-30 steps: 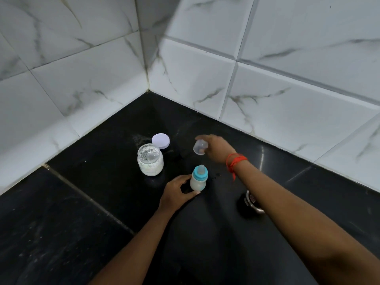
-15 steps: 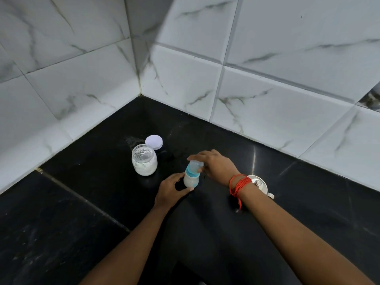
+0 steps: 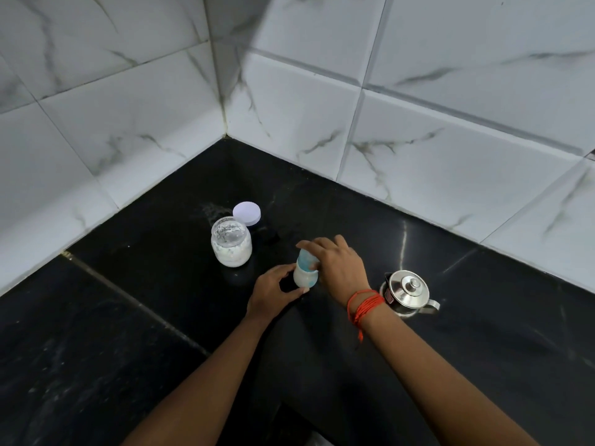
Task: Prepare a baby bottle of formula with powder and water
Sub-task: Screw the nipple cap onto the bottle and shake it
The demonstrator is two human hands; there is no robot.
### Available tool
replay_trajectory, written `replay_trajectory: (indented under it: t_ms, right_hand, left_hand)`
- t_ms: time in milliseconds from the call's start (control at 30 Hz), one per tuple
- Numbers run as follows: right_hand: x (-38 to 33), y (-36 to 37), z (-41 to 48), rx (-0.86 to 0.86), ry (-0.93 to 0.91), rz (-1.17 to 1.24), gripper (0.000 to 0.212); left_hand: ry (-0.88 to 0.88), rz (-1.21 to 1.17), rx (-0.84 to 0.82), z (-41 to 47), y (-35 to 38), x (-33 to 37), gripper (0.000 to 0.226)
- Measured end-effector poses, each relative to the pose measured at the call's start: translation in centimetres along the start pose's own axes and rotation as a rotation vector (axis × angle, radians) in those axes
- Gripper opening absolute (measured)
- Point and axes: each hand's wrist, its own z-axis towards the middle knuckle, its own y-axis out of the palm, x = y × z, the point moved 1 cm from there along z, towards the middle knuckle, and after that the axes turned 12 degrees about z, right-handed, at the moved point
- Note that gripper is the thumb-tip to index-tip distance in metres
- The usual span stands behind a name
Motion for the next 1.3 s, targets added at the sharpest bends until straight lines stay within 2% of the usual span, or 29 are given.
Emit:
replay_trajectory:
  t_ms: [100,167,267,367,467,567,667,767,833,933,1000,1067,1133,1200,1267,1300]
  right_hand:
    - [0.9,0.5,0.5,-0.007,-0.008,0.121,0.066]
    - [1.6,0.3,1.1,-0.048,0.042,0.321,0.069]
    - [2.6,-0.2,1.8,-0.209,0.05,0.659,0.077]
    - [2.8,0.5,1.9,-0.279,0.065,0.859,0.06]
    - [3.0,1.5,1.8,-0.103,0.157,1.005,0.05]
    - [2.8,0.6,1.3,0.118,0.276,1.209,0.044]
    - [1.9,-1.7,1.0,0.321,0.358,1.448,0.034]
    - [1.2,-4.4,0.6,0.343,0.364,1.761,0.068]
    - [0.2,-5.8,0.1,0.271,0.357,1.921,0.076]
    - [-1.7,-7.0,-1.1,0.19,0.416,1.961,0.085]
    - [-3.0,-7.9,-1.9,0.17,0.459,2.056,0.075]
    - [-4.3,-10.4,-2.1,0.165,0.479,2.119,0.073]
    - [-4.6,-14.5,-2.0,0.218,0.411,2.125,0.074]
    - [-4.4,-18.6,-1.8,0.32,0.281,2.172,0.065]
    - [-5.0,-18.9,-1.1,0.435,0.215,2.172,0.057]
    - [-5.8,-17.0,-1.1,0.427,0.248,2.089,0.055]
  left_hand:
    - [-0.004,-0.005,-0.001,0.0,-0.1,0.0,0.059]
    - [-0.002,0.001,-0.004,-0.1,-0.1,-0.1,0.058]
    - [0.018,0.013,-0.015,-0.2,-0.2,-0.1,0.056]
    - [0.033,0.033,-0.03,-0.4,-0.3,0.0,0.052]
    - [0.034,0.113,0.004,-1.0,-0.4,0.1,0.053]
    - [0.006,0.282,0.078,-1.8,-0.6,-0.2,0.071]
    - [-0.046,0.417,0.115,-2.6,-1.0,-0.4,0.077]
    - [-0.082,0.499,0.091,-3.5,-1.3,-0.5,0.087]
    - [-0.102,0.551,0.065,-3.9,-1.3,-0.5,0.094]
    - [-0.13,0.609,0.047,-4.7,-1.2,-0.4,0.098]
    - [-0.144,0.625,0.035,-5.0,-1.2,-0.4,0.1]
    - [-0.152,0.649,0.013,-5.2,-1.3,-0.2,0.1]
    - [-0.15,0.66,0.008,-5.3,-1.4,-0.2,0.1]
    - [-0.148,0.676,0.003,-5.0,-1.4,-0.1,0.099]
    - [-0.152,0.685,-0.004,-4.8,-1.4,-0.2,0.098]
    - [-0.155,0.691,-0.004,-5.0,-1.4,-0.3,0.098]
